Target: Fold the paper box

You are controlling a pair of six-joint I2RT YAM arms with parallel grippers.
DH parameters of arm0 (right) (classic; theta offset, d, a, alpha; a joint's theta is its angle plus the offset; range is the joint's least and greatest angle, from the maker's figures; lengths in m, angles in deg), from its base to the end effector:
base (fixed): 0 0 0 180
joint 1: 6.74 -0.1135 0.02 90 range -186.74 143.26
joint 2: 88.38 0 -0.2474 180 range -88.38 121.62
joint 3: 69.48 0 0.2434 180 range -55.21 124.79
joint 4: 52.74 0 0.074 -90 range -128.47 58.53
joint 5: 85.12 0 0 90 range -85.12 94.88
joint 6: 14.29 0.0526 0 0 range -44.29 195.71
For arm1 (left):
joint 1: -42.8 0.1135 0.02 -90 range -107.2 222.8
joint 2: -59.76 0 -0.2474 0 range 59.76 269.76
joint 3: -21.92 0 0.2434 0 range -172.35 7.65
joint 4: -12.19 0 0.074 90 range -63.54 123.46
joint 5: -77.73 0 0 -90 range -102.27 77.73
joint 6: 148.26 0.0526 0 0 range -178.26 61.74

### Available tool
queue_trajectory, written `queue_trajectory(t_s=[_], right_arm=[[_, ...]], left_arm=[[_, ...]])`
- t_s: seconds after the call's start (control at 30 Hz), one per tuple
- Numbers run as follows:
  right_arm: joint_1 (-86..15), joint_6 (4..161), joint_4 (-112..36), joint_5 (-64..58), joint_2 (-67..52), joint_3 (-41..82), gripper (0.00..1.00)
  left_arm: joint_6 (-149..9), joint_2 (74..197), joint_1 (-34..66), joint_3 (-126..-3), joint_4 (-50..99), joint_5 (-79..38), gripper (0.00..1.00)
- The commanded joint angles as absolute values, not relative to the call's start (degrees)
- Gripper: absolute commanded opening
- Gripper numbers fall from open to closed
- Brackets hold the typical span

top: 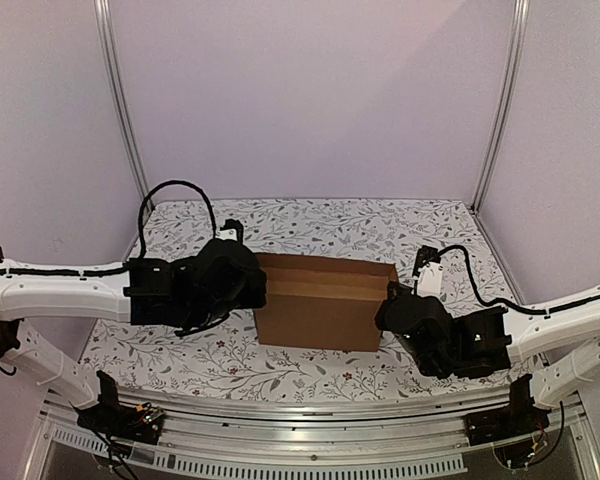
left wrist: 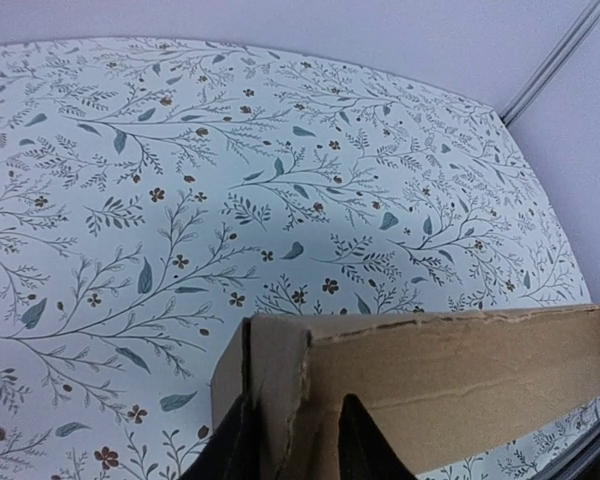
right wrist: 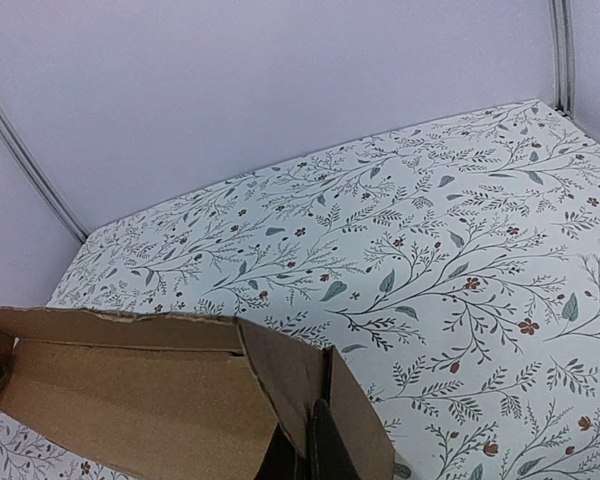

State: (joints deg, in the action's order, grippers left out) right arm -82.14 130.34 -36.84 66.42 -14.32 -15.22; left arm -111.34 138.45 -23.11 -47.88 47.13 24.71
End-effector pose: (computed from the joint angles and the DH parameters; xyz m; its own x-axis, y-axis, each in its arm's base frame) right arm 0.1107 0.2414 0.2111 -0.3144 0.3344 -0.8884 -0.0428 0.9299 0.3652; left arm 0.1496 -0.2570 0.2381 -0.6112 -0.1976 -0.7664 0.1057 0.9393 -0.3265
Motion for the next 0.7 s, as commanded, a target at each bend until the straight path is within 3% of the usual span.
queue_trajectory(t_s=[0.0, 0.3, 0.67], right_arm=[[-83.78, 131.28, -27.93, 55.77, -11.77, -19.09, 0.0], [-83.91, 130.41, -27.96, 55.77, -12.61, -19.18, 0.0], [-83.9, 130.03, -28.0, 55.95, -12.62, -19.18, 0.0]], left_arm=[[-109.77, 140.54, -23.52, -44.73, 58.7, 16.59, 0.3], [-104.69, 136.87, -19.84, -46.05, 60.77, 16.25, 0.38], [-100.61, 136.14, -16.92, -48.11, 62.16, 17.15, 0.39]])
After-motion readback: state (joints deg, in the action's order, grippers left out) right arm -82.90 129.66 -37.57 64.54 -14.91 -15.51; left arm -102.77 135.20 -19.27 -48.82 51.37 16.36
